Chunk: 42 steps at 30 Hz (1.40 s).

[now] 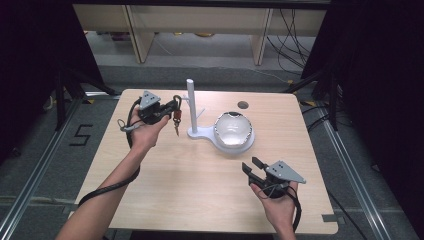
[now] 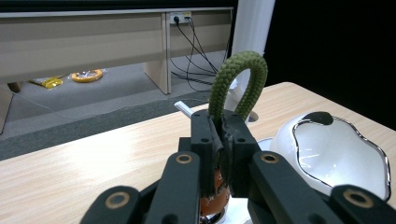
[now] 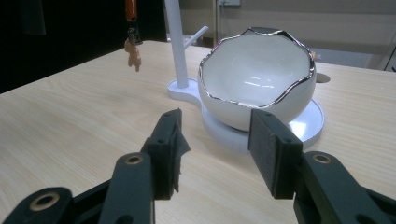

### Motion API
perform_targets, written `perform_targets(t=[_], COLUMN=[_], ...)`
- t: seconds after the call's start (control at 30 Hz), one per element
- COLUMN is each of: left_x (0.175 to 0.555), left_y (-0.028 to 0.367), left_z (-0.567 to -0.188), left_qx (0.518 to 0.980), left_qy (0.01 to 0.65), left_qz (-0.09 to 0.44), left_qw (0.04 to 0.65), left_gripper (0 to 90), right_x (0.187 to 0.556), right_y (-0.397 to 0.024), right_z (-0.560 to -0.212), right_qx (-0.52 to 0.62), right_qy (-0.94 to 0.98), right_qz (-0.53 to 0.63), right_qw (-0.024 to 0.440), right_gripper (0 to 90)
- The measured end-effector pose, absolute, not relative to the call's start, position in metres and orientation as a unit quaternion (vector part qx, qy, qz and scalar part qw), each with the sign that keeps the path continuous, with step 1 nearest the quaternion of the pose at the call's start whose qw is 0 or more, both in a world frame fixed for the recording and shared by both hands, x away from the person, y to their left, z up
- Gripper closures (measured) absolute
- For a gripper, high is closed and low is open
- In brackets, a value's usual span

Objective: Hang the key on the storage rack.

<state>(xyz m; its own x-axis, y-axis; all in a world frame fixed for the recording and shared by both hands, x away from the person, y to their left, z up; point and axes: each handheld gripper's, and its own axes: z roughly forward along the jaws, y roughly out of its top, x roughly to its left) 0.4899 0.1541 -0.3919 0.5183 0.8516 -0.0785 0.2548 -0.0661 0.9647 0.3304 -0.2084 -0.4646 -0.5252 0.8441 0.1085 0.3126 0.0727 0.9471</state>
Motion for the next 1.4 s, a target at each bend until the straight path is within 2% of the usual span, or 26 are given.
perform_targets(t=[0.67, 0.73, 1.03, 1.07, 1.13, 1.3, 1.4], left_x=[0.498, 0.498, 0.501, 0.502, 0.502, 0.502, 0.503], left_y=[0.15, 0.15, 0.149, 0.149, 0.149, 0.149, 0.147], left_z=[-0.393, -0.394, -0.393, -0.393, -0.393, -0.391, -0.391], left_qx=[0.677, 0.677, 0.676, 0.676, 0.675, 0.675, 0.675], left_qy=[0.417, 0.418, 0.422, 0.422, 0.424, 0.425, 0.425], left_qz=[0.265, 0.264, 0.257, 0.256, 0.254, 0.253, 0.251], left_qw=[0.546, 0.546, 0.547, 0.547, 0.548, 0.548, 0.548], left_gripper=[84.0, 84.0, 84.0, 83.9, 83.9, 83.9, 83.9], right_x=[0.331, 0.331, 0.331, 0.329, 0.331, 0.329, 0.331], right_y=[-0.21, -0.211, -0.211, -0.209, -0.211, -0.21, -0.212], right_z=[-0.465, -0.465, -0.465, -0.465, -0.466, -0.466, -0.466], right_qx=[0.415, 0.415, 0.417, 0.432, 0.415, 0.428, 0.417], right_qy=[0.69, 0.692, 0.692, 0.687, 0.693, 0.69, 0.691], right_qz=[0.54, 0.531, 0.532, 0.532, 0.53, 0.531, 0.533], right_qw=[0.246, 0.257, 0.255, 0.242, 0.256, 0.244, 0.253], right_gripper=[55.3, 55.3, 55.3, 55.3, 55.3, 55.2, 55.2])
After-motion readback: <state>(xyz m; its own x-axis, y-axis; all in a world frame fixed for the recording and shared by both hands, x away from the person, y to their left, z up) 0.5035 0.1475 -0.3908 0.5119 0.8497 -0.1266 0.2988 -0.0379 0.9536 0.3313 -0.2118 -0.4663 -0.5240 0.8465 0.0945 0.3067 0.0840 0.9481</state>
